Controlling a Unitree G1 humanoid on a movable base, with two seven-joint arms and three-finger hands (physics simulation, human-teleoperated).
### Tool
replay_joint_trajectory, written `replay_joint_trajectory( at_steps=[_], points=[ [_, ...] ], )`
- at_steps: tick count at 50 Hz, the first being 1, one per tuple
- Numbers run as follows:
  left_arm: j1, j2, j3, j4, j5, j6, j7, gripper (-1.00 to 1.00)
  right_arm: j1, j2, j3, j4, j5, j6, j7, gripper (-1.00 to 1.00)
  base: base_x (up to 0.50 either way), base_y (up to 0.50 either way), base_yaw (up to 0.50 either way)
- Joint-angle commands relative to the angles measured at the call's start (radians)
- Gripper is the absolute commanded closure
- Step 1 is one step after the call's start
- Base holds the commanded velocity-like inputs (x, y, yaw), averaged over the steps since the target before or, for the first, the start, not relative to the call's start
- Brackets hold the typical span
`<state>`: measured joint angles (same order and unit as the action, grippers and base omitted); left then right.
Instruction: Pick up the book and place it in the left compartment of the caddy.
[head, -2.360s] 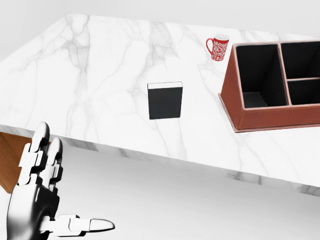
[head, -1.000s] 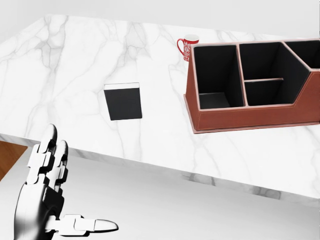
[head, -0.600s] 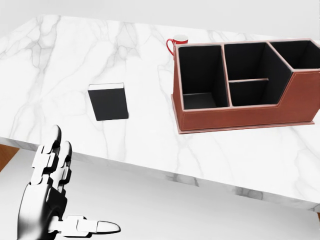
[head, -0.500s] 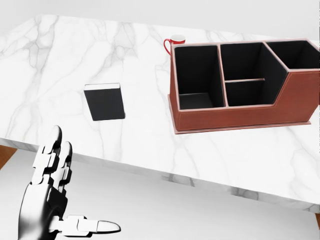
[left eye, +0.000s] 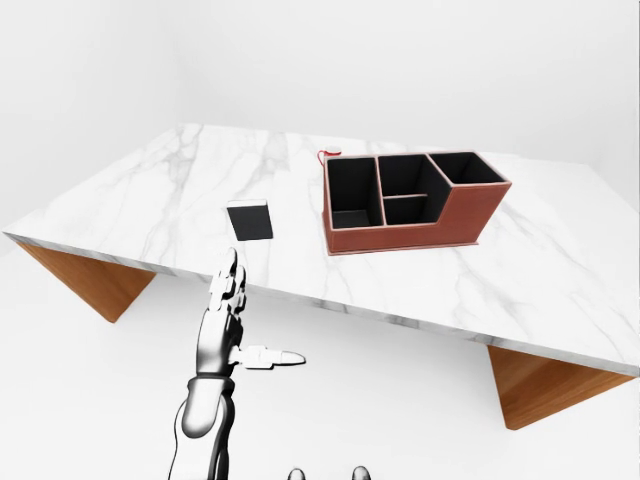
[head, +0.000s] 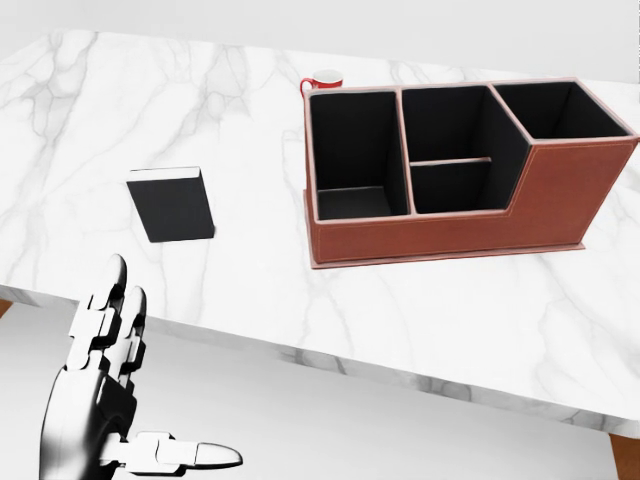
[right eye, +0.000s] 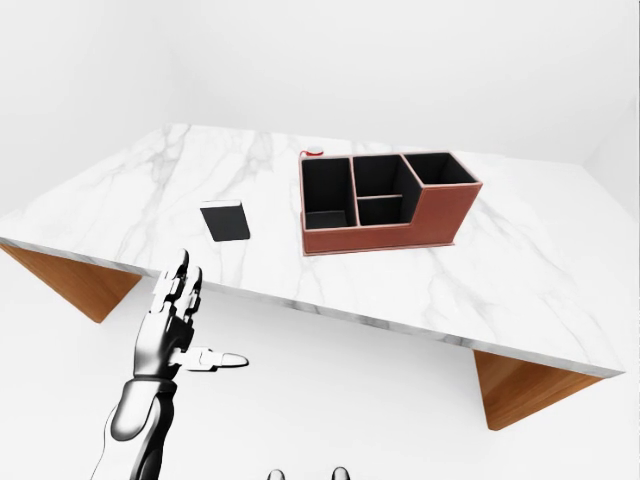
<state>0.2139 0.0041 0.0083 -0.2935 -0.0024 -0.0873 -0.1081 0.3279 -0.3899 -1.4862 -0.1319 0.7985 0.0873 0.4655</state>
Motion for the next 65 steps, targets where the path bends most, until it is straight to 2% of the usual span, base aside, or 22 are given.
replay_joint_trajectory(
  at_steps=[1,32,52,65],
  points=[
    [0.008,-0.001,-0.004,-0.020,0.005,0.000,0.002,-1.00,-0.004,0.000,0.005,0.004,-0.004,0.000,-0.001,-1.00,0.05,-0.20,0.00],
    [0.009,0.001,-0.005,-0.019,0.013,0.000,0.007,-1.00,0.000,0.006,0.004,-0.002,-0.005,0.000,0.004,-1.00,0.05,-0.19,0.00],
    [0.028,-0.001,-0.015,-0.062,0.029,0.000,0.015,-1.00,0.005,0.007,0.003,0.001,-0.010,0.000,0.036,-1.00,0.00,0.00,0.00],
    [0.016,0.001,-0.008,-0.045,0.024,0.000,0.020,-1.00,0.005,0.009,0.003,0.002,-0.013,0.000,0.039,-1.00,0.17,0.05,0.00]
  ],
)
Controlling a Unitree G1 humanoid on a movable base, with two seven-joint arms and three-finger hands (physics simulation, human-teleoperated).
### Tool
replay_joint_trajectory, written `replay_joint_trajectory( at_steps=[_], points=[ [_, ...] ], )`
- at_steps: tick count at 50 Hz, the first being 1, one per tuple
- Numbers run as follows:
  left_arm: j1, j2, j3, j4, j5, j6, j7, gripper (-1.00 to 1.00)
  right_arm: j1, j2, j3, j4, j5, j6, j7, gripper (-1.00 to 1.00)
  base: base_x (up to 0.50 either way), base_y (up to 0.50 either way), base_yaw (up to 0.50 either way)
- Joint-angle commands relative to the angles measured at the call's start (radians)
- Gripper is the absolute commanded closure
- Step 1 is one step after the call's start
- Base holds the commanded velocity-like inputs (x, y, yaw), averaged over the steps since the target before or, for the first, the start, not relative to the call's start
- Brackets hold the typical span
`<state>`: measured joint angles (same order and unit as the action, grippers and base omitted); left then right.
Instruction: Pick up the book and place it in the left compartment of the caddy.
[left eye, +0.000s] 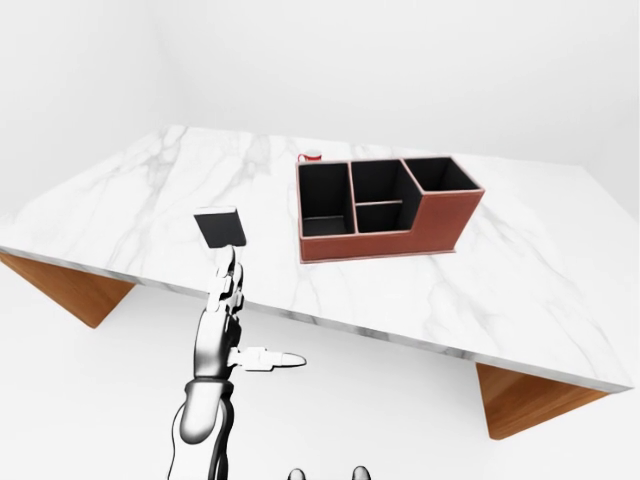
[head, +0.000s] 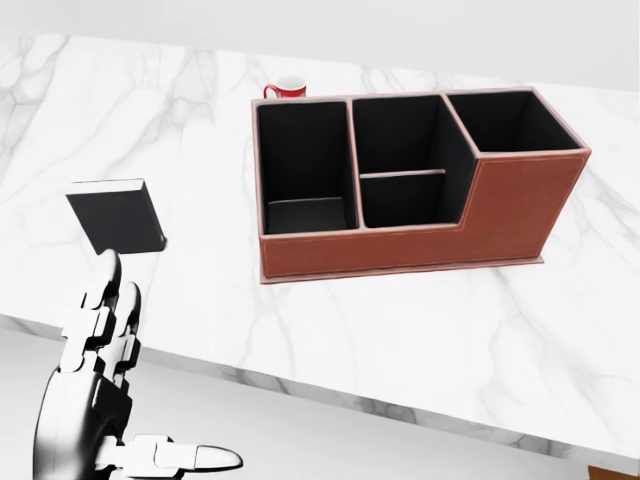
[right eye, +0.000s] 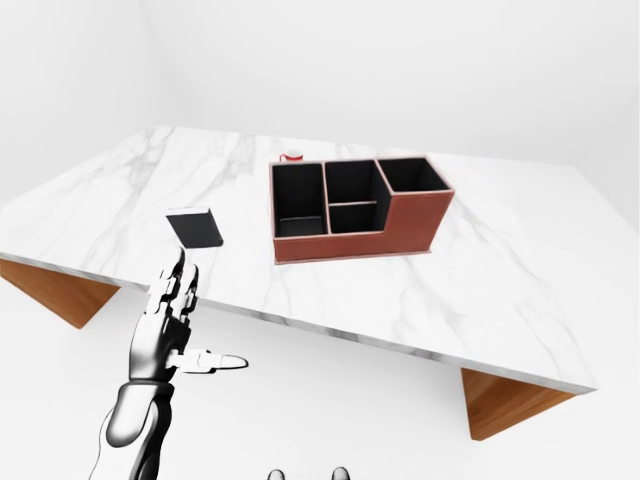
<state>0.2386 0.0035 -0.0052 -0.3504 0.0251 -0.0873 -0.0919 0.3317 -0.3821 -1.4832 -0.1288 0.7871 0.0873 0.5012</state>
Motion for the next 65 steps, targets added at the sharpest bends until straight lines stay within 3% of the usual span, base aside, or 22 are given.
replay_joint_trajectory(
  at_steps=[1,33,65],
  points=[
    [-0.011,0.001,0.007,0.019,-0.005,0.000,0.004,-1.00,0.000,0.001,0.000,-0.001,-0.003,0.000,0.002,-1.00,0.18,0.05,0.00],
    [-0.035,0.002,0.021,0.082,-0.009,0.000,0.000,-1.00,0.003,0.005,-0.002,-0.010,-0.008,0.000,-0.001,-1.00,0.17,0.05,0.00],
    [-0.016,0.000,0.015,0.036,0.012,0.000,0.011,-1.00,-0.002,0.008,0.009,-0.005,-0.024,0.000,0.003,-1.00,0.17,0.05,0.00]
  ],
)
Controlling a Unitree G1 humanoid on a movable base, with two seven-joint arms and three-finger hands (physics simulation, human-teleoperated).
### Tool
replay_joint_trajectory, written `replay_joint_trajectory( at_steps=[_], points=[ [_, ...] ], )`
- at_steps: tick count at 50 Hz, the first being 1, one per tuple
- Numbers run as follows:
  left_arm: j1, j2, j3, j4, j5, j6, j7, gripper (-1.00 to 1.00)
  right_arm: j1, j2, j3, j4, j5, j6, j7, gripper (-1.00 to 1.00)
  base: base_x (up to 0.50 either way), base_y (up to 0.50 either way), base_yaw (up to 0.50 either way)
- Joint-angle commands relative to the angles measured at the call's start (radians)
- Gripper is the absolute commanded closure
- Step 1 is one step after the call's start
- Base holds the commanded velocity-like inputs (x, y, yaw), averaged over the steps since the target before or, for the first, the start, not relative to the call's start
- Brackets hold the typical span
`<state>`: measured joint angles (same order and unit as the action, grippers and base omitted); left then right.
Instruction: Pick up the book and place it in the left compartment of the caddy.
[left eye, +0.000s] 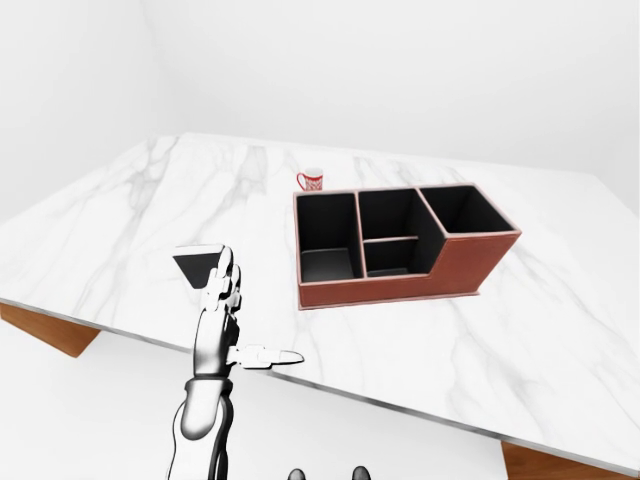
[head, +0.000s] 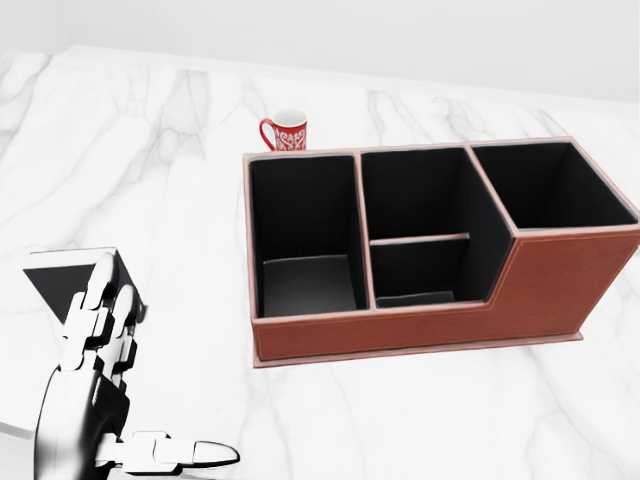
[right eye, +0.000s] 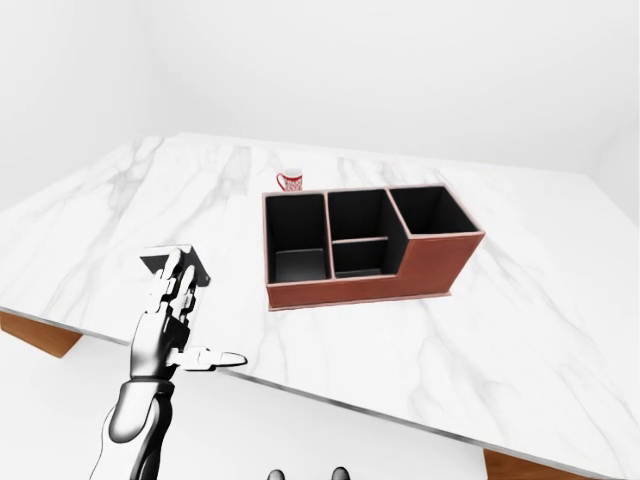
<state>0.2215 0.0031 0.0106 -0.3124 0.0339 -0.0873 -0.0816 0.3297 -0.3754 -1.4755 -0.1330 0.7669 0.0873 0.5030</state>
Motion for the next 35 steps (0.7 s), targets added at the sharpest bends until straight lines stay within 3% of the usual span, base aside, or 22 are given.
replay_joint_trajectory(
  at_steps=[1,35],
  points=[
    [-0.001,0.001,0.000,0.003,0.001,0.000,0.000,-1.00,-0.001,0.003,0.003,0.001,-0.007,0.000,0.003,-1.00,0.18,0.05,0.00],
    [0.001,0.000,0.004,0.000,0.000,0.000,0.001,-1.00,0.000,0.005,0.004,-0.001,-0.013,0.000,0.003,-1.00,0.15,0.13,0.00]
  ],
)
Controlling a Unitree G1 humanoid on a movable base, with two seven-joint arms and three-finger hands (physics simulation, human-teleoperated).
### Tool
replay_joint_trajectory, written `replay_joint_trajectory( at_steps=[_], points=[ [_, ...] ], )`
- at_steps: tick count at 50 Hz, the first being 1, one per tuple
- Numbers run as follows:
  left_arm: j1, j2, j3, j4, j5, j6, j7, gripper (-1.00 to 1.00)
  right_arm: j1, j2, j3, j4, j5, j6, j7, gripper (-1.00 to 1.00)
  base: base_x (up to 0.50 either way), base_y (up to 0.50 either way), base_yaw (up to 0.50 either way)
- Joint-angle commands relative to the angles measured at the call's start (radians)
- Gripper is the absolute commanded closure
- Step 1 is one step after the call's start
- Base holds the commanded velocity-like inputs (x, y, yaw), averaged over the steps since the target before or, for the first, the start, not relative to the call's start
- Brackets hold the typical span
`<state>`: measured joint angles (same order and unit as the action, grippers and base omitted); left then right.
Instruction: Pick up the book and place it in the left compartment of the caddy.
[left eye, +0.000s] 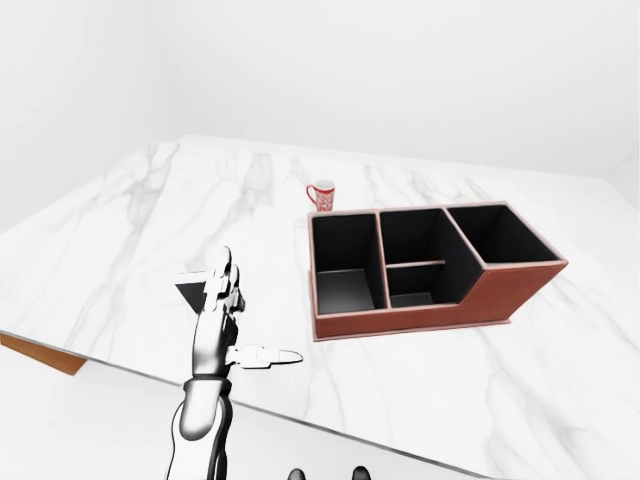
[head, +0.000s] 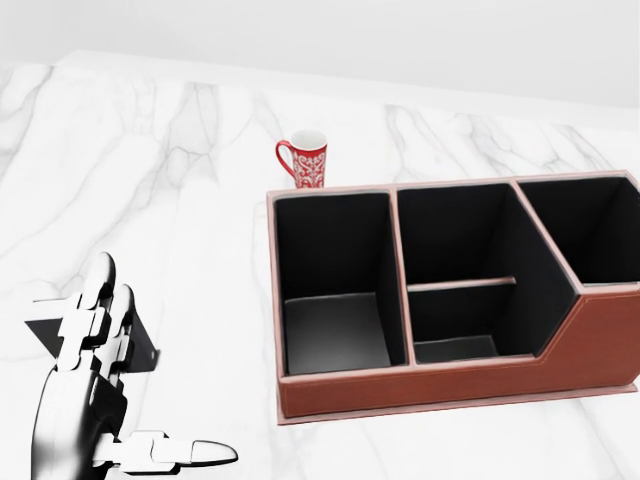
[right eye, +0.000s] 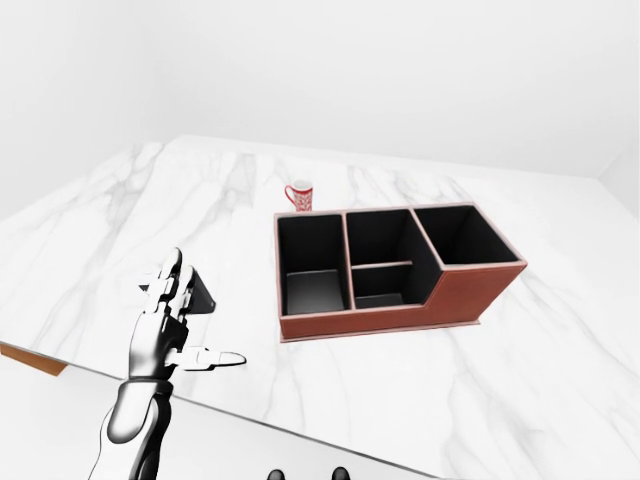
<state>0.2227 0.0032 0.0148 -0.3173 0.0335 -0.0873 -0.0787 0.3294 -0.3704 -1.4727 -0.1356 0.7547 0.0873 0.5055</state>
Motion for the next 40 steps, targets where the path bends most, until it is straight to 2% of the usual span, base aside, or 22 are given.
replay_joint_trajectory(
  at_steps=[1,34,40],
  points=[
    [0.000,0.000,0.000,0.005,0.001,0.000,-0.002,-1.00,0.001,0.000,0.001,0.001,-0.001,0.000,0.000,-1.00,0.16,0.08,0.00],
    [-0.001,-0.001,-0.001,-0.014,0.000,0.000,0.001,-1.00,-0.002,-0.002,0.005,0.005,0.000,0.000,0.001,-1.00,0.17,0.04,0.00],
    [-0.007,-0.001,0.017,-0.028,-0.021,0.000,0.006,-1.00,-0.002,-0.003,0.004,0.006,0.006,0.000,-0.003,-1.00,0.14,0.03,0.00]
  ],
)
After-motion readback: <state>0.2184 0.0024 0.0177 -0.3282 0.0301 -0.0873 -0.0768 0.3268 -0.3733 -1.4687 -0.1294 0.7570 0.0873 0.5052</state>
